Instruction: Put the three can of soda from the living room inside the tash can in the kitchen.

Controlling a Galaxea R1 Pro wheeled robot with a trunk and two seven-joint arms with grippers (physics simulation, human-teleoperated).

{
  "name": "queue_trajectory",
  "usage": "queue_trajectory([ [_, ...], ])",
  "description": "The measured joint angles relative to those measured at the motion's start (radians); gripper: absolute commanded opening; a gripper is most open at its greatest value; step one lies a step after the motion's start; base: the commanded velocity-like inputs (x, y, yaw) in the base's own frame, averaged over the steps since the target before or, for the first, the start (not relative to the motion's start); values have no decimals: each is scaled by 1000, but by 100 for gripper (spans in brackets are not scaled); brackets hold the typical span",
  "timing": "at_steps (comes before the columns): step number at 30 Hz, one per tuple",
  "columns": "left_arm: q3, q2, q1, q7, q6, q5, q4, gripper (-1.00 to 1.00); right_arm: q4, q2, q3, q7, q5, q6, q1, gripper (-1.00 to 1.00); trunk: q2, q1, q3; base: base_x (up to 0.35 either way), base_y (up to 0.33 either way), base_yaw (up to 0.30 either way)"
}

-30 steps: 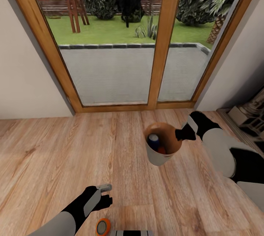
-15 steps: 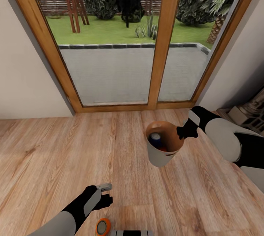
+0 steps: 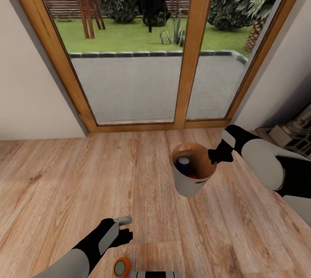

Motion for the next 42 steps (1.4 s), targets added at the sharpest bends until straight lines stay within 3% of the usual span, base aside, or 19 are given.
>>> queue_trajectory([
  [19, 1, -1, 0, 1, 11, 1, -1, 100, 0, -1, -5, -3, -5, 0, 0, -100, -14, 8, -9, 0, 0, 0],
  [23, 1, 0, 0, 1, 11, 2, -1, 100, 0, -1, -6, -2, -7, 0, 0, -100, -14, 8, -15, 0, 0, 14],
  [28, 1, 0, 0, 0, 13, 2, -1, 100, 0, -2, -1, -3, 0, 0, 0, -100, -49, 27, -38, 0, 0, 49],
  [42, 1, -2, 0, 1, 13, 2, -2, 100, -1, -1, -2, -3, 0, 0, 0, -100, -49, 27, -50, 0, 0, 13],
])
